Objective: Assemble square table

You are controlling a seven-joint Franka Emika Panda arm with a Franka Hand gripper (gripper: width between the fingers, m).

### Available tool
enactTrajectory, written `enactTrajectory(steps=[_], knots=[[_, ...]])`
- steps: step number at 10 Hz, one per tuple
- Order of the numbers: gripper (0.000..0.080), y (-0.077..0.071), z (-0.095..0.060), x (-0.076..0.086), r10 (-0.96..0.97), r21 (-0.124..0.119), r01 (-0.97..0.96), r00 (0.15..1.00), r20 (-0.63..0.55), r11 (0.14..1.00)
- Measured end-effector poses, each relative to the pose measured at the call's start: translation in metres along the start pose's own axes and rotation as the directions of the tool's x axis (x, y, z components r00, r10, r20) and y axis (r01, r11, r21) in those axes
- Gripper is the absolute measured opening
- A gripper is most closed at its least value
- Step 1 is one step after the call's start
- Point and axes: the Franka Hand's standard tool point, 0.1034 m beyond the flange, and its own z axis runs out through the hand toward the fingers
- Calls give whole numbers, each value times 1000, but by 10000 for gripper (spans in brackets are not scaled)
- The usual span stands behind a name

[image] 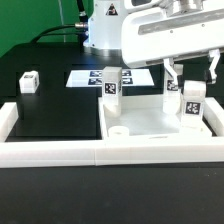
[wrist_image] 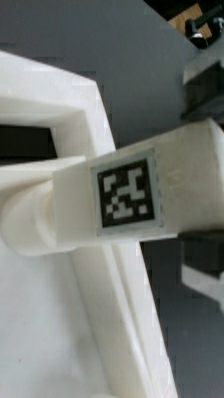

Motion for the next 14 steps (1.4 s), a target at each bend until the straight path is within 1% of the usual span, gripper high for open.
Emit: enactTrajectory(steps=[1,2,3,4,5,6,10,11,12,13,14], knots=[[297,0,0,0,1,1,-1,1000,10,1000],[371,0,1,-2,1,1,-1,1000,25,1000],[371,0,1,-3,1,1,-1,1000,30,1000],[551,0,1,-3,1,1,-1,1000,30,1000],[551,0,2,-3,1,0,-1,1000,31,1000],[632,0,2,-4,1,0,-1,1000,31,1000],[649,0,2,-4,1,0,-1,999,32,1000],[649,1,3,-7,11,-3,-11,998,69,1000],[649,-2,-2,0,42,-6,-41,983,181,999],[649,-7,-11,14,63,-11,-62,972,226,998],[649,-8,-10,13,65,-18,-62,967,248,998]])
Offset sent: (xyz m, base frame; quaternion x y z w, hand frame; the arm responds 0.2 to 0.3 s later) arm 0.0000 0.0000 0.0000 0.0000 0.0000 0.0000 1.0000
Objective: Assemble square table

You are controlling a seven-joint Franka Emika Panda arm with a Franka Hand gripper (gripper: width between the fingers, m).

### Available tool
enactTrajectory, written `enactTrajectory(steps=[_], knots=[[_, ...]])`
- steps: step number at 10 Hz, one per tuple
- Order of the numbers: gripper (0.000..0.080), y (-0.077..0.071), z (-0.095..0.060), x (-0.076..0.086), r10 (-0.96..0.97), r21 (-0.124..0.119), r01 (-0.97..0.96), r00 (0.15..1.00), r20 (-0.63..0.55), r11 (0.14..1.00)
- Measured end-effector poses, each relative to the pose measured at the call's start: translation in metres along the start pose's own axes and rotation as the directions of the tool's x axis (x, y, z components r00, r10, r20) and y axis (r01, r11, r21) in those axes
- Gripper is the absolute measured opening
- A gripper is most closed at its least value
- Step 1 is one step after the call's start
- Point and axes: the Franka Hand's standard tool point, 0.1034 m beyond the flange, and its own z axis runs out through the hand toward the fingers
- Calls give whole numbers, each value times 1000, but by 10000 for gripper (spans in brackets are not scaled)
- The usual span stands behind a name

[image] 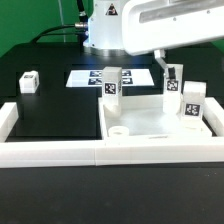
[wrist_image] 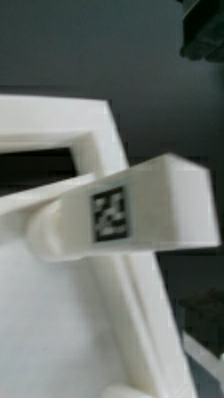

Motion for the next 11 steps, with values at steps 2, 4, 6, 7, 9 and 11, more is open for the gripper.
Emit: enactTrajectory(steps=[2,4,6,7,9,11], knots=[[649,0,2,-1,-8,3,8,995,104,1000],[649,9,4,-9,2,7,-3,979,203,1000],[649,8,3,-6,3,9,-5,977,213,1000],[649,10,3,-7,5,5,-6,973,231,1000],[649,18,2,10,33,-61,-13,940,340,998],[649,12,10,20,83,-90,-55,932,354,994]])
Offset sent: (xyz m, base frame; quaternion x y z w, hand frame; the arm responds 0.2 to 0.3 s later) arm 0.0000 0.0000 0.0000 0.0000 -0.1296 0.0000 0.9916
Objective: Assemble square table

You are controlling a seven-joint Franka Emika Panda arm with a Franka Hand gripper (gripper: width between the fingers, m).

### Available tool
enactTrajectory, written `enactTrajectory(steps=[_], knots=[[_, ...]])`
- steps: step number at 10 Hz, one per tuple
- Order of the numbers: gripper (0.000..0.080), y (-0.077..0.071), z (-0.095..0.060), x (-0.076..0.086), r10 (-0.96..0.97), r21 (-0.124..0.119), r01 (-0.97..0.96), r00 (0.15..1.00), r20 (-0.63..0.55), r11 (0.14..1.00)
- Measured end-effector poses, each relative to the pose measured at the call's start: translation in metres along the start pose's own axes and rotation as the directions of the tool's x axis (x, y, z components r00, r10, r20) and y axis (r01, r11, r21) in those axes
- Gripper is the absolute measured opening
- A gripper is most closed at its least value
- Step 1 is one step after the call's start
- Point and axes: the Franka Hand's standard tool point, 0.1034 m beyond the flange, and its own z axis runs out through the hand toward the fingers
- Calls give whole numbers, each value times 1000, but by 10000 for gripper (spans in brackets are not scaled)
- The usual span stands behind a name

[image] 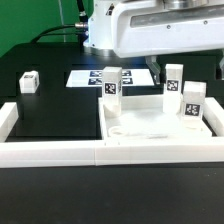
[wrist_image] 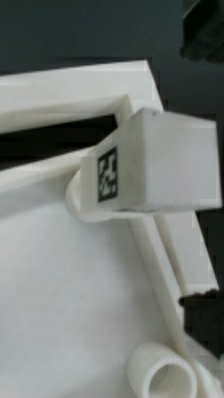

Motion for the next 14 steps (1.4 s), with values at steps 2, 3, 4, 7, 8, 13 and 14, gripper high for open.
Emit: enactTrajectory(steps=[2,3,4,7,8,13,14], knots=[[649,-4,15,2,27,-5,-27,1000,4,1000],[649,-4,23,1,31,-8,-31,1000,8,1000],[649,-6,26,0,24,-7,-24,1000,-7,1000],[622,-8,29,-1,43,-7,-43,999,-15,999],[443,-7,29,-1,47,-7,-47,999,-15,999],[290,-10,31,-3,377,4,-377,926,-19,926],[290,-14,32,-4,480,15,-480,877,-33,877]])
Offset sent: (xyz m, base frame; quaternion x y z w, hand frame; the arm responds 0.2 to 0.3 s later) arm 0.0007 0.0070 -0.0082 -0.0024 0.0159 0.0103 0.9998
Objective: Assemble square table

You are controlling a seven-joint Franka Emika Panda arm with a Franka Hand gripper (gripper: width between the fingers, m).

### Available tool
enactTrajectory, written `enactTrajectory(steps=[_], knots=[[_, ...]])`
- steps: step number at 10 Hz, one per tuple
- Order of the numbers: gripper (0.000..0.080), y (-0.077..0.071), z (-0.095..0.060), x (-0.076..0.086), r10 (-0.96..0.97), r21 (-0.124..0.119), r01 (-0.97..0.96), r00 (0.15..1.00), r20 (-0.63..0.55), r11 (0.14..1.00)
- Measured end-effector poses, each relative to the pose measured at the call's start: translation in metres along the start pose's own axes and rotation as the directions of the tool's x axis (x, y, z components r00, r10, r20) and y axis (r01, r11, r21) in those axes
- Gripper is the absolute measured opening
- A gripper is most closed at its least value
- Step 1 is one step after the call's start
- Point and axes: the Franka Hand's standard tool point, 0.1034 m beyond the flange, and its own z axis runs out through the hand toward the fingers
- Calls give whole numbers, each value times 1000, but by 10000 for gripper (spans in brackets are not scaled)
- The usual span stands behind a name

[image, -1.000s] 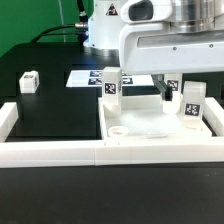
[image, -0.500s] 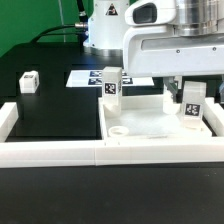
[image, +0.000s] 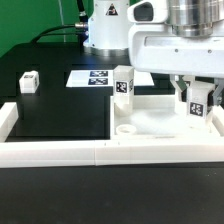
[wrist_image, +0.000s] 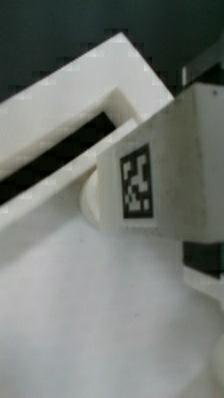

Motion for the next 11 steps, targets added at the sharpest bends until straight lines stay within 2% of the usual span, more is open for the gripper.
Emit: enactTrajectory(steps=[2,3,4,5,6,7,8,9,10,11], knots=[[290,-4,1,-6,292,37,-291,956,-5,956],[290,-2,2,-10,496,73,-495,868,12,866],[290,-4,3,-14,656,100,-657,754,45,748],[290,-5,4,-14,727,113,-730,683,77,674],[290,-6,4,-15,777,109,-782,622,92,613],[291,-7,4,-15,773,109,-777,628,91,620],[291,-6,4,-17,731,104,-735,678,81,670],[448,-7,4,-22,611,62,-612,790,47,788],[587,-12,1,-23,423,29,-424,906,16,905],[587,-14,1,-22,307,29,-307,952,8,951]])
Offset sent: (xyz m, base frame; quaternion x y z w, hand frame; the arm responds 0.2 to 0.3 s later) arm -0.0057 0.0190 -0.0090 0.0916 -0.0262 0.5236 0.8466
